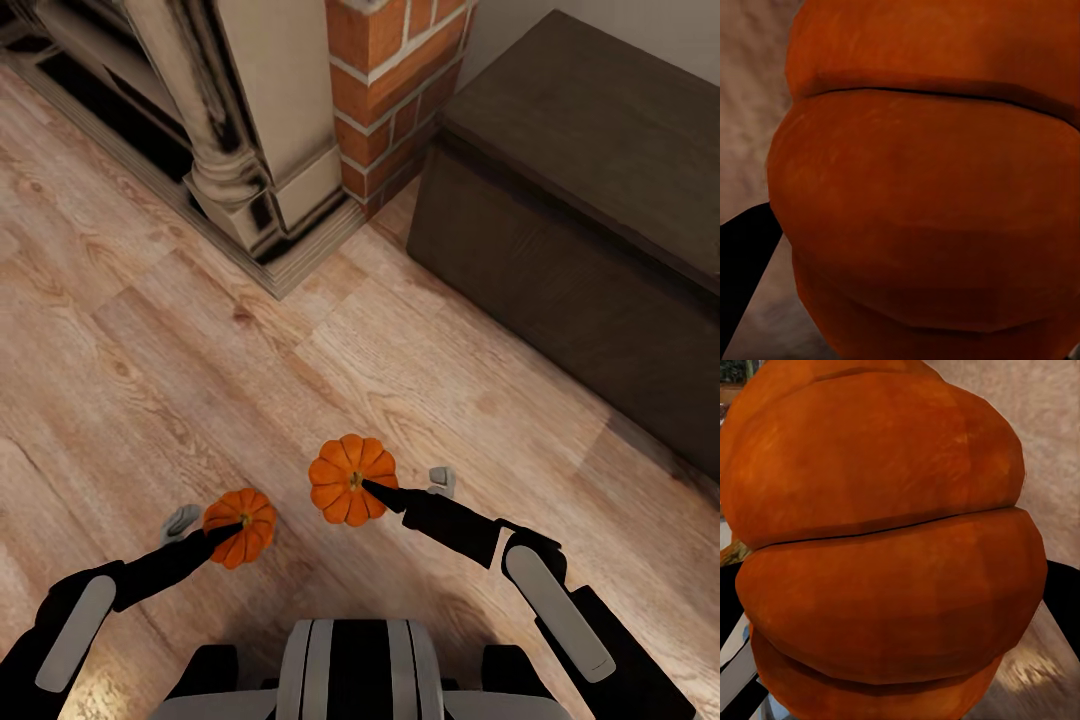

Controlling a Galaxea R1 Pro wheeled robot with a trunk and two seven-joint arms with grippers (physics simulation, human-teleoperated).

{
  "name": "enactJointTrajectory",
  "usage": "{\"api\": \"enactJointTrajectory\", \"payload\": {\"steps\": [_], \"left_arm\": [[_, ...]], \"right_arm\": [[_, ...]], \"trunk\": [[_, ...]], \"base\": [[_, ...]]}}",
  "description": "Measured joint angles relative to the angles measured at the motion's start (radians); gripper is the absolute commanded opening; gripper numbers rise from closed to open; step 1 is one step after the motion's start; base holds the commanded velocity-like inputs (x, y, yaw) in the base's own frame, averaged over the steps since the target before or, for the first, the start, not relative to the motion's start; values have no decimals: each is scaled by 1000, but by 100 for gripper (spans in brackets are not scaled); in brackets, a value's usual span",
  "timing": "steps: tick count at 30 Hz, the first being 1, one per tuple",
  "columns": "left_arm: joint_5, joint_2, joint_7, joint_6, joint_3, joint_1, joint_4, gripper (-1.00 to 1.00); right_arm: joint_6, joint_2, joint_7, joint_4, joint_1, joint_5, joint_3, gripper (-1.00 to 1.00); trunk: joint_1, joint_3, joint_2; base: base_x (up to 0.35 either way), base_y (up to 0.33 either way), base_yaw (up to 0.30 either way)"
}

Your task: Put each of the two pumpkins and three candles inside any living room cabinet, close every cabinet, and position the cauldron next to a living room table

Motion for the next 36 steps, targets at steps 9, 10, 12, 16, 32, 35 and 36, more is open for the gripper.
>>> {"api": "enactJointTrajectory", "payload": {"steps": [9,10,12,16,32,35,36], "left_arm": [[7,2,-2,8,1,0,-16,-100],[10,3,-2,14,1,0,-28,-100],[13,3,0,27,1,0,-55,-100],[13,3,4,79,1,0,-75,-100],[3,4,21,196,42,0,-161,-100],[6,3,21,196,44,0,-161,-100],[6,4,21,197,44,0,-161,-100]], "right_arm": [[-5,-1,2,-1,0,-4,-3,-100],[-4,-1,1,0,0,-4,-3,-100],[-3,-2,0,0,0,-7,-3,-100],[-7,-2,3,3,0,-13,-3,-100],[-9,1,2,7,0,-14,-3,-100],[-8,2,2,6,0,-15,-3,-100],[-8,2,2,7,0,-15,-3,-100]], "trunk": [[-4,35,2],[-5,39,2],[-5,46,3],[-7,62,4],[-14,124,7],[-16,135,8],[-16,139,8]], "base": [[0,0,0],[0,0,0],[0,0,0],[0,0,0],[-98,0,0],[-36,0,0],[-5,0,0]]}}
